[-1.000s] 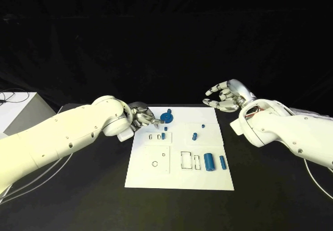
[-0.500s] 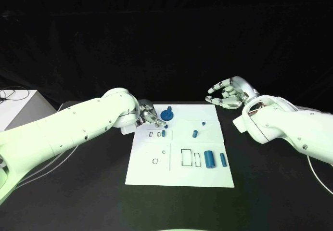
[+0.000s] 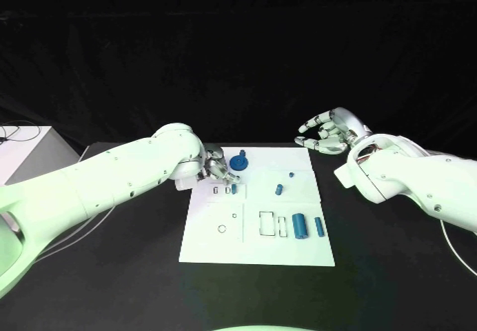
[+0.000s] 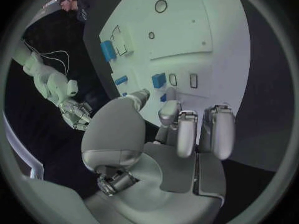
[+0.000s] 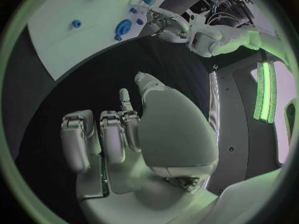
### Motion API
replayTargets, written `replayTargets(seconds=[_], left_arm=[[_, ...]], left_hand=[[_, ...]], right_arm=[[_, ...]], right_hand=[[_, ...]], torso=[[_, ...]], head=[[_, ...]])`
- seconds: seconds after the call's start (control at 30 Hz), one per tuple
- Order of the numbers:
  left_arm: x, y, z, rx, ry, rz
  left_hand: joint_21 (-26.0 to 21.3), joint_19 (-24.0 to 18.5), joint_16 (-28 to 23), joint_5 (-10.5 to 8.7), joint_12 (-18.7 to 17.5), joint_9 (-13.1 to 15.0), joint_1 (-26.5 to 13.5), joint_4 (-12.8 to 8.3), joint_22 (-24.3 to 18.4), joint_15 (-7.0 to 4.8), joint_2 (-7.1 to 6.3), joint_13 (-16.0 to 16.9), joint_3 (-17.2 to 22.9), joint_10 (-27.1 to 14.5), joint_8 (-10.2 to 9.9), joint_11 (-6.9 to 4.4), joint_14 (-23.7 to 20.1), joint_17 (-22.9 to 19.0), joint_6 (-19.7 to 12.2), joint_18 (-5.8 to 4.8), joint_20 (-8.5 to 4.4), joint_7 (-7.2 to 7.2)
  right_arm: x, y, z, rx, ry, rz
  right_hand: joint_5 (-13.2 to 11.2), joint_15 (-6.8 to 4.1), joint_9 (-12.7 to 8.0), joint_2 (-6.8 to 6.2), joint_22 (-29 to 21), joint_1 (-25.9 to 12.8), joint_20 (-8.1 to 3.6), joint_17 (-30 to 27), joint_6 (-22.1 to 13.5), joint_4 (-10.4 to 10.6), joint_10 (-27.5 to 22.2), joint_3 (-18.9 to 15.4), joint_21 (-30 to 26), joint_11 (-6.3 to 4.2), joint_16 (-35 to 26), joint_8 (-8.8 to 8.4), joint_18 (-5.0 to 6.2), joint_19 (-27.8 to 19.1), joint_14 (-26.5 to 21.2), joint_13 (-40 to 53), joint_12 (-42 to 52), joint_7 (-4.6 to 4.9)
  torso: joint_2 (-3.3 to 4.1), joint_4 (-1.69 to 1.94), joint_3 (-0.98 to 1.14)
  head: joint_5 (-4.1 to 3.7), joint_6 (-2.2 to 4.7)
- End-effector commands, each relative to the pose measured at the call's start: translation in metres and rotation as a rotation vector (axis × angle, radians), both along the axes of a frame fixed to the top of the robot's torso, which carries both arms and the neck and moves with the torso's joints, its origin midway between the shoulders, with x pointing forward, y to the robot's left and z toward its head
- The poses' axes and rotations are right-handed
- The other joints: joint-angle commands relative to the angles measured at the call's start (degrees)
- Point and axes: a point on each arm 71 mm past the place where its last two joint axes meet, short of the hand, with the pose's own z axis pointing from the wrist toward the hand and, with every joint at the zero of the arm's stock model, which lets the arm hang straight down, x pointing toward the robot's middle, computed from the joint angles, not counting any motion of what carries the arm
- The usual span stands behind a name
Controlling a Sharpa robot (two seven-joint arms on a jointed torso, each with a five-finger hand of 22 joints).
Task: Assemble the parts on the task board
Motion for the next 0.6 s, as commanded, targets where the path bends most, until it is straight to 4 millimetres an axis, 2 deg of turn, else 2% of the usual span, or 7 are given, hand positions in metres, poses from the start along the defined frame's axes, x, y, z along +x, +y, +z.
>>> replayTargets(seconds=[0.03,0.6], left_arm=[[-0.0014,-0.0035,-0.0014,0.025,0.03,-0.032],[-0.0022,-0.0133,-0.0045,0.027,0.046,-0.052]], left_hand=[[0.01,0.18,0.19,-0.19,-0.3,0.08,-0.67,0.02,2.9,-0.14,0.12,-0.09,0.29,-0.53,0.2,-0.08,5.95,15.09,-0.56,-0.81,-0.05,0.0],[-0.07,0.04,0.19,0.03,-0.81,1.43,0.53,-0.4,2.79,-0.19,0.15,-0.69,1.58,-1.12,1.07,-0.19,5.95,15.09,-0.69,-0.78,-0.04,-0.15]], right_arm=[[-0.0001,0.0011,-0.0003,-0.017,0.009,0.01],[0.001,0.0013,-0.0015,-0.024,0.022,0.005]], right_hand=[[0.21,-0.34,0.07,-0.21,15.09,-0.21,-0.23,15.09,-0.34,0.07,0.56,0.28,0.13,-0.08,0.37,-0.1,-0.82,6.09,6.07,9.89,-0.19,0.14],[0.33,-0.33,0.09,-0.23,15.09,-0.4,-0.22,15.09,-0.41,0.11,0.44,0.31,0.13,-0.05,0.37,-0.09,-0.82,6.09,6.07,9.78,-0.3,0.16]], torso=[[0.09,0.03,-0.08],[0.18,0.09,-0.14]], head=[[0.0,0.0],[-0.1,-0.07]])
